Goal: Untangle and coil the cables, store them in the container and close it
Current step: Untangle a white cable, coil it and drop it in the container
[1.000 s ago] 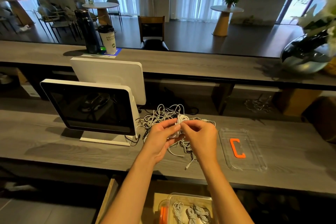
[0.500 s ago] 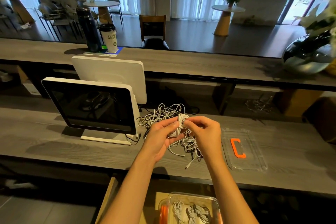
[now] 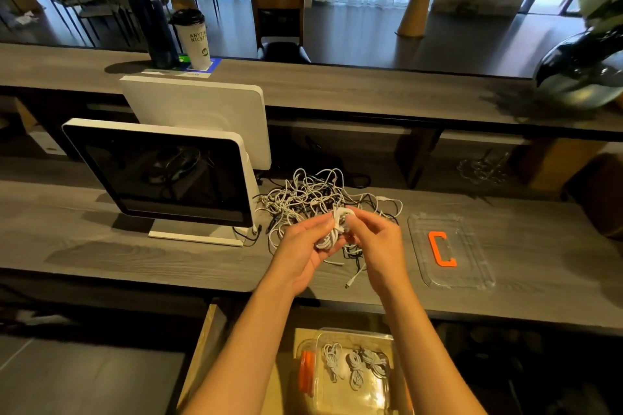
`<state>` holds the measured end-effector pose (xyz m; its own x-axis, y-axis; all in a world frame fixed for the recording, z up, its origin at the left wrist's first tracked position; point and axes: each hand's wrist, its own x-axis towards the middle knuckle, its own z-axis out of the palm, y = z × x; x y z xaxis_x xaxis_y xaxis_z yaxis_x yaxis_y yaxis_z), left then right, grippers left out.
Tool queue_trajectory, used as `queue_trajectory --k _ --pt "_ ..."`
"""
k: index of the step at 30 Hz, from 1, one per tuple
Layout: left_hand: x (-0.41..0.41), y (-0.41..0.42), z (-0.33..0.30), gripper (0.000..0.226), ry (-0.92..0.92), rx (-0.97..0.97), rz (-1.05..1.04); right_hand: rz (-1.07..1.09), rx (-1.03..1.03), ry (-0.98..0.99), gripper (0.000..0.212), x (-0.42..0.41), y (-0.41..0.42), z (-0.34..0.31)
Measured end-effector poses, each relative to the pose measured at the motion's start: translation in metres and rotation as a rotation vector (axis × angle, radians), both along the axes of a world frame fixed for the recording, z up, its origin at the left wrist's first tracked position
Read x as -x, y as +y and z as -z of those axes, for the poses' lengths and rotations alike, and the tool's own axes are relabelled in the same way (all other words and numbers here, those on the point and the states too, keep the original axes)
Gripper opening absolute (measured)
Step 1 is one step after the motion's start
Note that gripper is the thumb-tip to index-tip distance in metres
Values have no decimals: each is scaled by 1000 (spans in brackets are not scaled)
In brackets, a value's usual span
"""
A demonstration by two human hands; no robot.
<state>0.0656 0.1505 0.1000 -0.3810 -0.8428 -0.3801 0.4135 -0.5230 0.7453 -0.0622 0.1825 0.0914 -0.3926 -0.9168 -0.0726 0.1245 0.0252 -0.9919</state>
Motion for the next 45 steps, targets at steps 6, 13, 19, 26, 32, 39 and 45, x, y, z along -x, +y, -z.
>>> queue_trajectory --k 6,13,19,26,32,39,45 --pt "7 12 48 23 -40 -129 40 106 -139 -94 14 -3 16 40" --pt "29 47 133 19 -283 -225 16 107 -456 -199 19 8 54 111" --pt "38 87 189 23 -435 -408 82 80 -718 -237 21 12 92 182" --pt "51 113 239 53 -519 -561 215 122 -858 -356 27 12 111 240" --pt "65 115 282 68 -614 -524 301 146 -867 -436 27 18 107 262" --pt "63 102 259 57 -577 -287 240 219 -781 -188 29 26 102 255" --pt "62 77 214 49 -592 -17 67 310 -542 -190 27 38 84 212"
